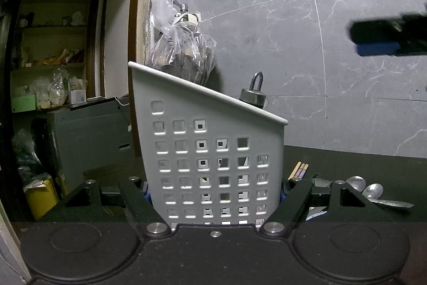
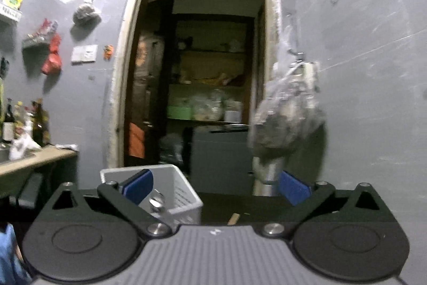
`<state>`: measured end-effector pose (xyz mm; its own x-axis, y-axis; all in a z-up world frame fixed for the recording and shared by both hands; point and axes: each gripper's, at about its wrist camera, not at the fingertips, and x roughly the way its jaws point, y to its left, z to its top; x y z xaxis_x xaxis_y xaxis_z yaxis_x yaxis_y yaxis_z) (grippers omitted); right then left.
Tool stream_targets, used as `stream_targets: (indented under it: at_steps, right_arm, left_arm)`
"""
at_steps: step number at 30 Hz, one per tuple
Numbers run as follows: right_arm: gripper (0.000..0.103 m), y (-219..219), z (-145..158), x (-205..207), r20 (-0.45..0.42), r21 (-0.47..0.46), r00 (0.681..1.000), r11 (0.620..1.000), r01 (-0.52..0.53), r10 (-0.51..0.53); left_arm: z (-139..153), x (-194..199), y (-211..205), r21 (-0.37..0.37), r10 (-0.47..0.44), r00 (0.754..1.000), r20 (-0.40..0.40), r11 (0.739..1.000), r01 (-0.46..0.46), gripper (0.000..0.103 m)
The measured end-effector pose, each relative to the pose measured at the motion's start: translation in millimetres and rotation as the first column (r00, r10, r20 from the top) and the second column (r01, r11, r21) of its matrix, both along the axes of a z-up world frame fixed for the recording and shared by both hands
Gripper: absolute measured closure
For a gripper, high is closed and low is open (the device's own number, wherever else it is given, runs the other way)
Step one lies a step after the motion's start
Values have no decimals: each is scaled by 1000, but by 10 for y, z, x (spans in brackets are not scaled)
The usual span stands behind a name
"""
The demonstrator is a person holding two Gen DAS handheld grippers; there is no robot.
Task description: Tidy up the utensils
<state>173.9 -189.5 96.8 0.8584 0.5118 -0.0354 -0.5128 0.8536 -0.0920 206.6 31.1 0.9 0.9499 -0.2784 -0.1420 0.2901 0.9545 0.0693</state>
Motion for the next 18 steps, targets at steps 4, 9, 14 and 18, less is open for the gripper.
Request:
stream_targets:
  at_steps: [4,9,14,18]
  right_arm:
    - [0,-156,-94,-177,7,-17,998,998,65,-65]
    - [0,-286,-214,-374,15,-42,993,992,117,-116]
    - [0,-366,-394,-531,9,-82,988,985,154,-153]
    - [0,-375,-576,-628,8,-166,982,968,189,-190]
  left_arm:
    - [-1,1,-8,2,0,1000,-1,1000,0,26]
    - [4,-1,-21,1,8,1000,-2,1000,-8,26]
    - [14,-7,-57,2,25,1000,-4,1000,-25,26]
    - [21,-29,-108,2,48,999,-7,999,-48,26]
